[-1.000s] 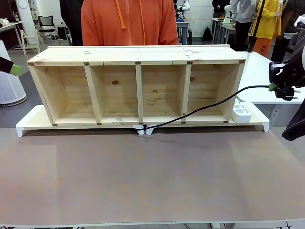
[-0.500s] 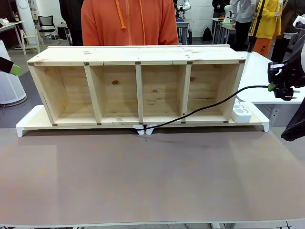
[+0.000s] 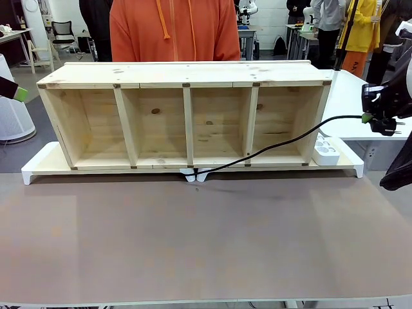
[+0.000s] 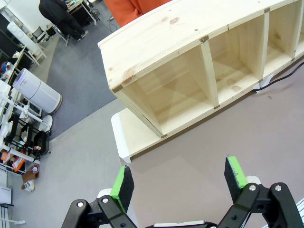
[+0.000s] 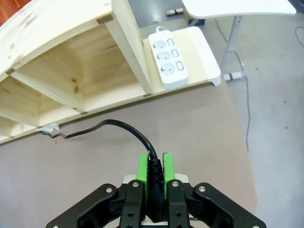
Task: Perform cable management.
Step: Pull the grasped Power Cable to the location of the Power Strip.
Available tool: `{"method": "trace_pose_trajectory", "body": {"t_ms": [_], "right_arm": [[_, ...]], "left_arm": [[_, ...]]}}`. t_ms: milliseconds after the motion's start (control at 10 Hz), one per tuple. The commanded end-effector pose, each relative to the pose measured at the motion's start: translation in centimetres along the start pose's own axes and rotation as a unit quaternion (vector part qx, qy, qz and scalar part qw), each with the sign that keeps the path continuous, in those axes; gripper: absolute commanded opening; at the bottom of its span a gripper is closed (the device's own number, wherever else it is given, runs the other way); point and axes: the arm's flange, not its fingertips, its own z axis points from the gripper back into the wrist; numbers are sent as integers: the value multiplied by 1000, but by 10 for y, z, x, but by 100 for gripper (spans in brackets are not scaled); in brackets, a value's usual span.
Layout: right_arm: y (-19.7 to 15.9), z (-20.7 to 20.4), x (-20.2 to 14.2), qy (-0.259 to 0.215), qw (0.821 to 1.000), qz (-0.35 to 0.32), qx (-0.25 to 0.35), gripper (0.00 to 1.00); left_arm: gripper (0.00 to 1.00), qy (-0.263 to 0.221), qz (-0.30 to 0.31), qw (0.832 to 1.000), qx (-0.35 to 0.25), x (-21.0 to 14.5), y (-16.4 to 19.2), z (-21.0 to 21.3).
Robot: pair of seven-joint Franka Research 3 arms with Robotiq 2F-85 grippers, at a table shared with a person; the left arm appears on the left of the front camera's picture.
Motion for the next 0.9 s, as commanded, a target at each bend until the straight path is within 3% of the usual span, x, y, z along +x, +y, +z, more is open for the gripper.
{"method": "trace_pose_trajectory", "body": {"t_ms": [0, 400, 800], "right_arm": [[-12, -5, 5, 3, 1000, -13, -2, 16], [-35, -13, 54, -41, 999, 3, -10, 16], [-31, -33, 90, -40, 997, 73, 0, 16]], "left_arm": [[100, -5, 0, 1000, 2, 2, 0, -1], [100, -5, 0, 1000, 2, 2, 0, -1], [100, -5, 0, 1000, 2, 2, 0, -1]]}}
